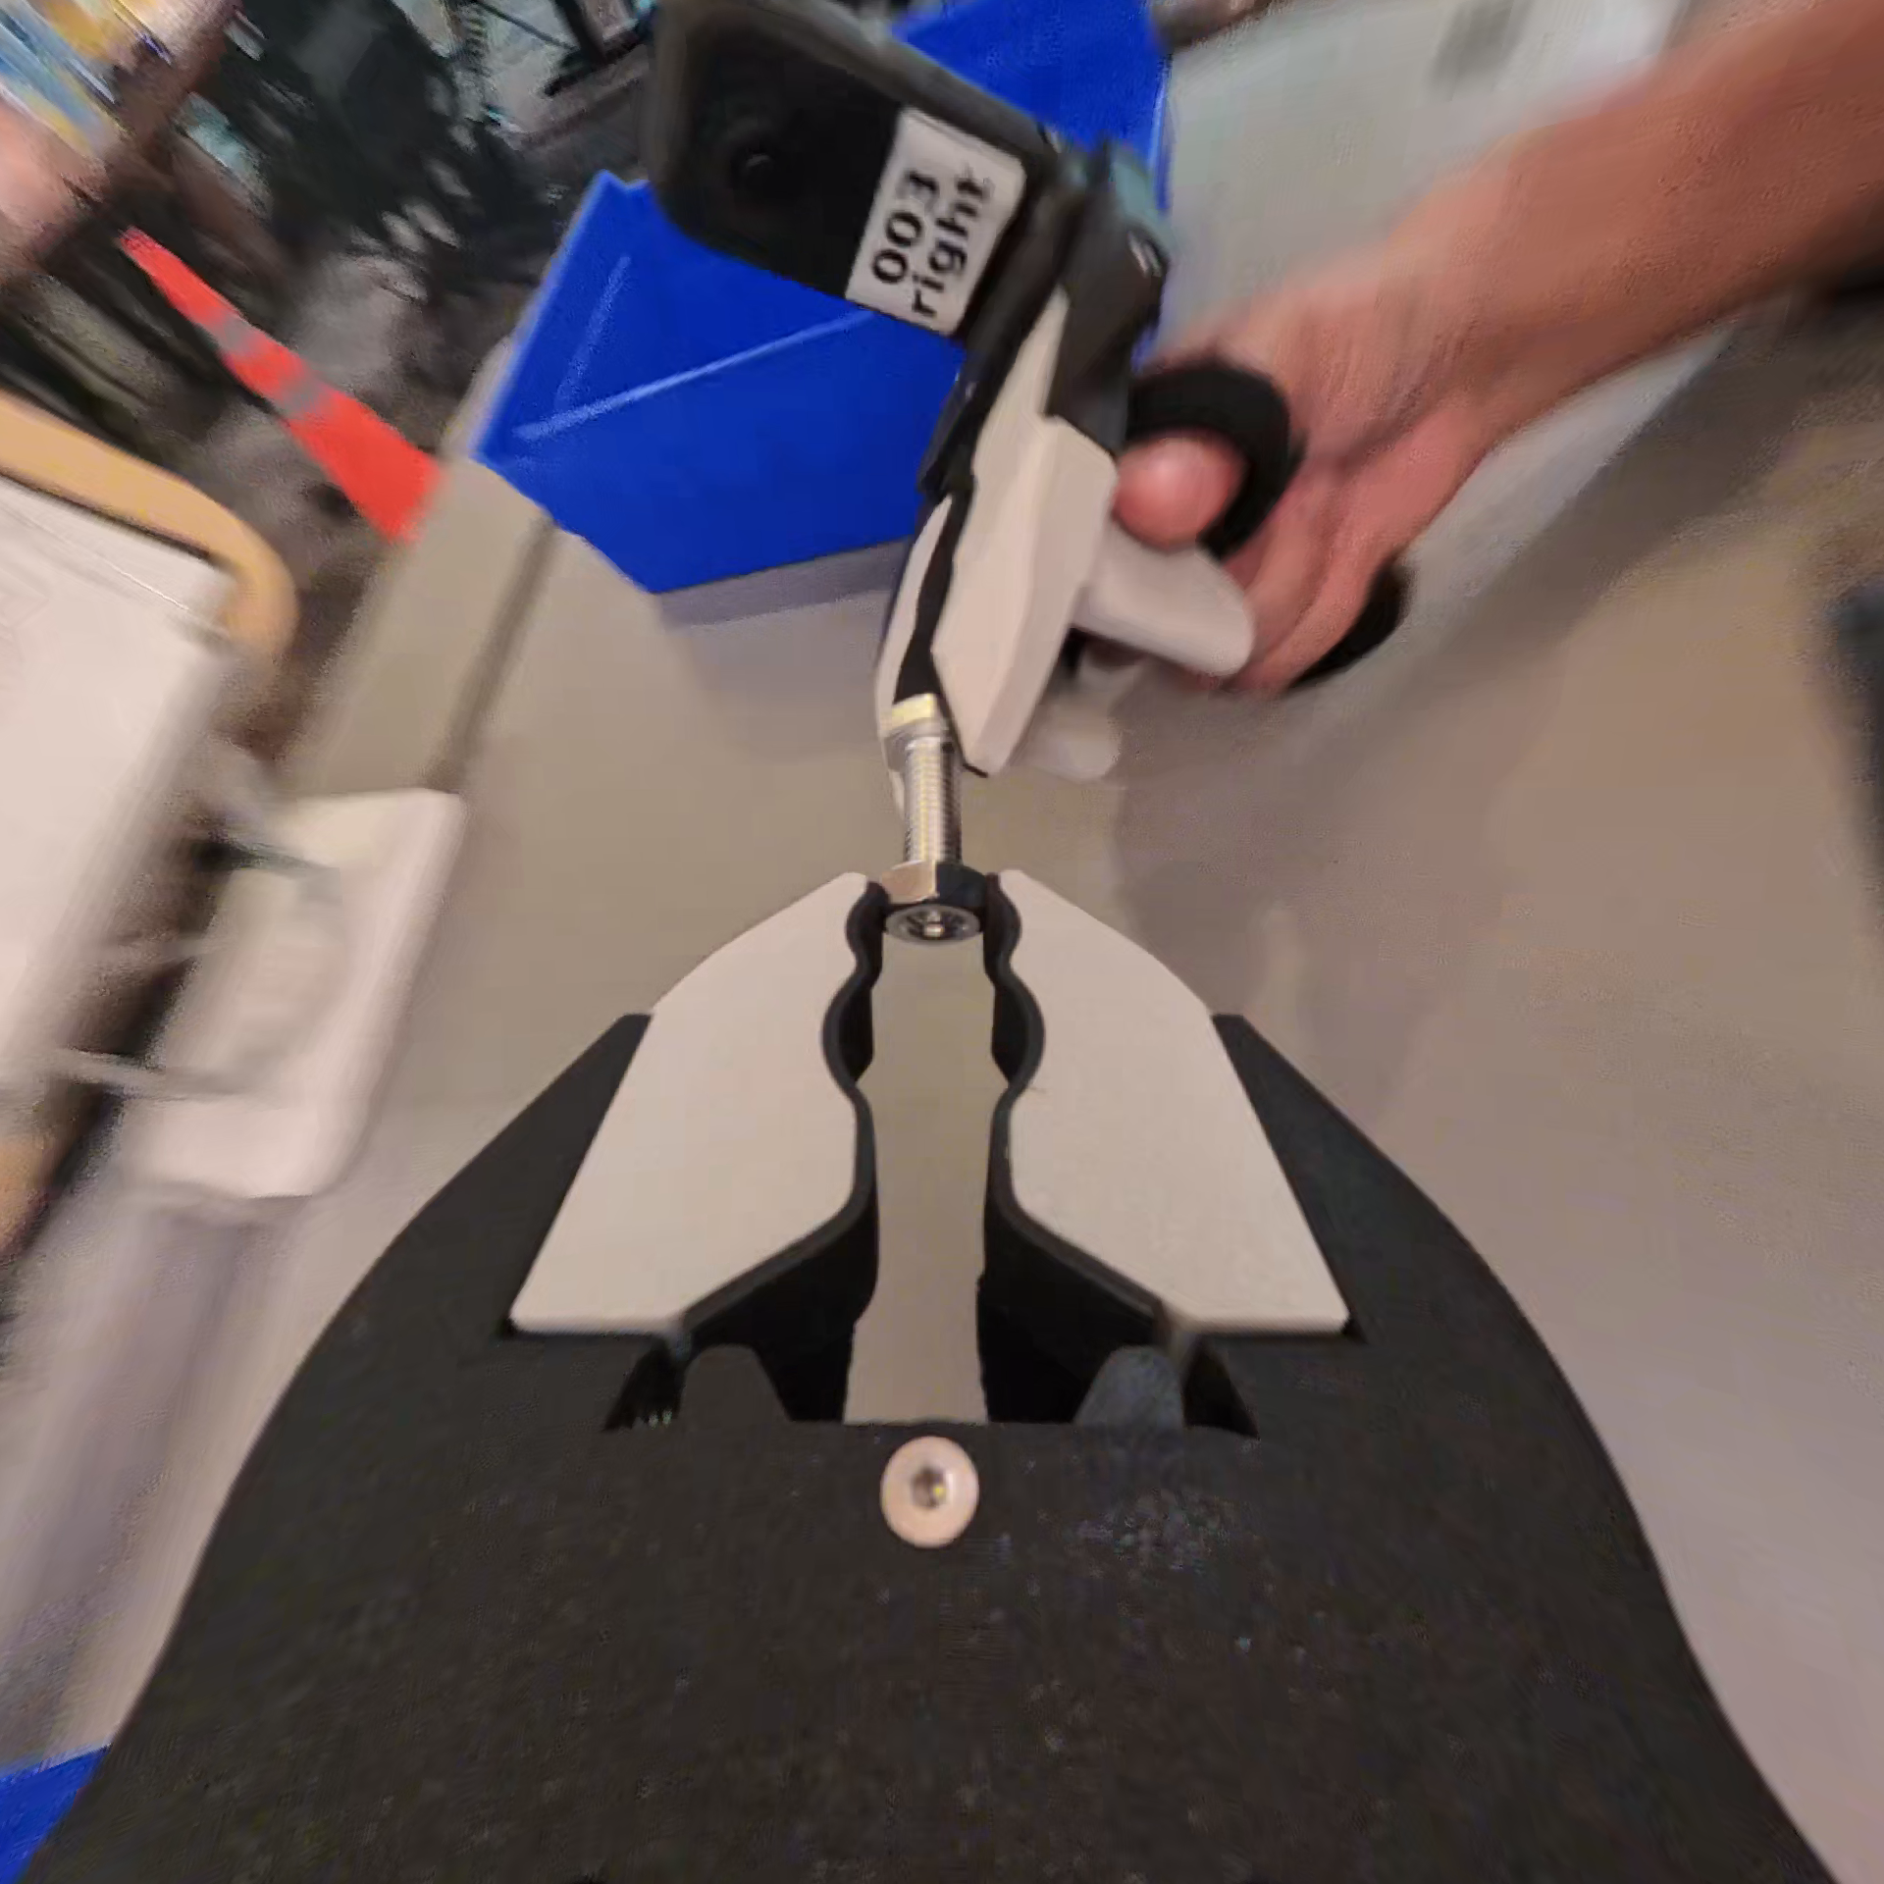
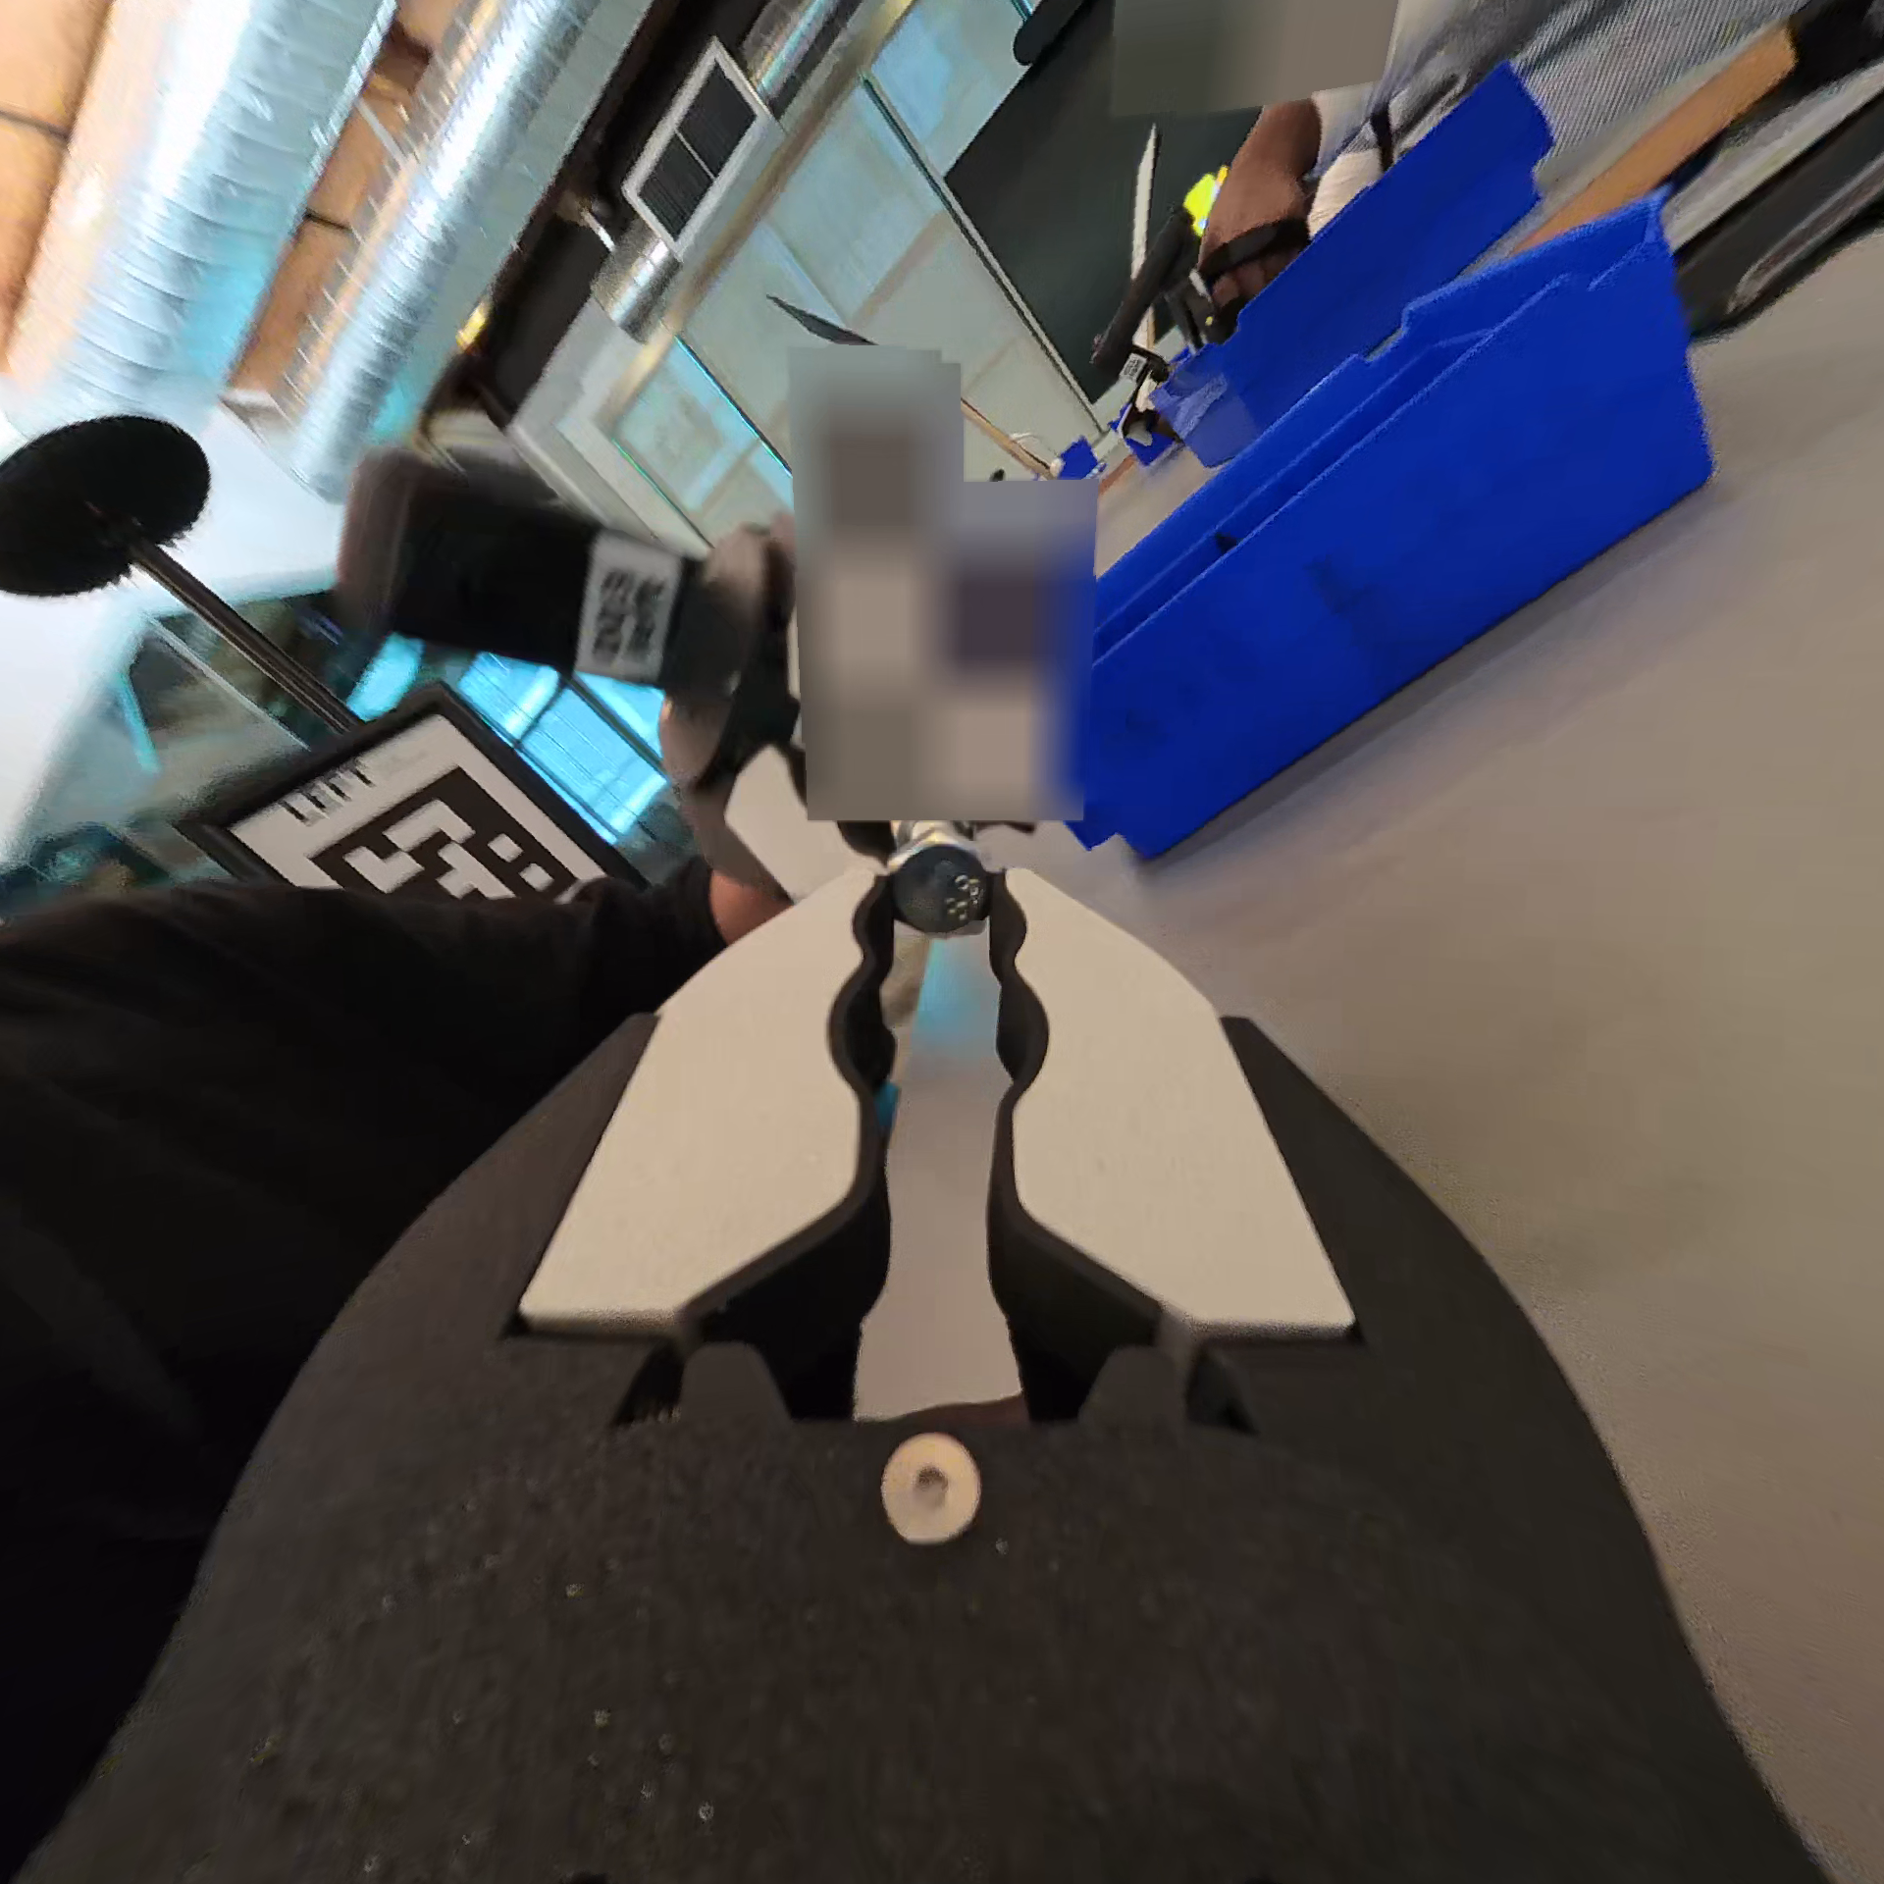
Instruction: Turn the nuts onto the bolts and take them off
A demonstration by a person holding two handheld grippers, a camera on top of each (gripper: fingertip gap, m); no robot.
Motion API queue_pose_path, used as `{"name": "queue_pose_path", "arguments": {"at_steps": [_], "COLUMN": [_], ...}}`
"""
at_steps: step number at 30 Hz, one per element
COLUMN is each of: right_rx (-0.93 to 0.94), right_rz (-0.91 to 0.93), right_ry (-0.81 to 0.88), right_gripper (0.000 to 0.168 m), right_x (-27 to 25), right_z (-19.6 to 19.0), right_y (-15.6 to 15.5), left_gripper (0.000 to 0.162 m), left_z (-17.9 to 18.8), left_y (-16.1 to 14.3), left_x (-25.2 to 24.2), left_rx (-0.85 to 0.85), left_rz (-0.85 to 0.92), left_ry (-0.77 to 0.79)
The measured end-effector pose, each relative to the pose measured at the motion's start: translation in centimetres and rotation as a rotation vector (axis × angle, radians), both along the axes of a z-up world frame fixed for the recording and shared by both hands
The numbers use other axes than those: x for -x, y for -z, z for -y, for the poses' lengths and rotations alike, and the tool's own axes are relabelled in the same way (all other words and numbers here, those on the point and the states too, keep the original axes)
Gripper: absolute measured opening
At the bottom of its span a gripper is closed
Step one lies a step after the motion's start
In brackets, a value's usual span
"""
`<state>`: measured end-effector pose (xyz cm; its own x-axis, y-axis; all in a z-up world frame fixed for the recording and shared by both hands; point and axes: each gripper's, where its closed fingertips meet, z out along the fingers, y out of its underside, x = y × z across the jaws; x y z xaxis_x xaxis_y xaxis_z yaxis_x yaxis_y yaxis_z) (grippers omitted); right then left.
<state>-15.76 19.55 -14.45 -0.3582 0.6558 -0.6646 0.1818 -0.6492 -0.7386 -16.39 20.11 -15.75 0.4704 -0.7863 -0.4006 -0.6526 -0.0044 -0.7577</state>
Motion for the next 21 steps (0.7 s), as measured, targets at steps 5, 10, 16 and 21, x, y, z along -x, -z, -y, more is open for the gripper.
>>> {"name": "queue_pose_path", "arguments": {"at_steps": [5,10,16,21], "right_rx": [0.124,0.032,-0.152,-0.171], "right_rz": [-0.010,-0.043,-0.036,-0.009], "right_ry": [-0.024,-0.001,0.037,0.047], "right_gripper": [0.018,0.018,0.018,0.018], "right_x": [0.0,-0.4,-0.4,-0.3], "right_z": [-0.3,-0.2,0.2,0.0], "right_y": [0.3,-0.6,-0.4,0.0], "left_gripper": [0.018,0.063,0.049,0.018], "left_z": [-0.9,0.9,1.9,1.1], "left_y": [-0.1,0.0,-1.6,-0.5], "left_x": [0.7,-0.3,-1.1,-1.1], "left_rx": [-0.328,0.074,0.553,0.512], "left_rz": [-0.408,0.055,0.711,0.658], "left_ry": [0.014,0.012,0.100,0.087]}}
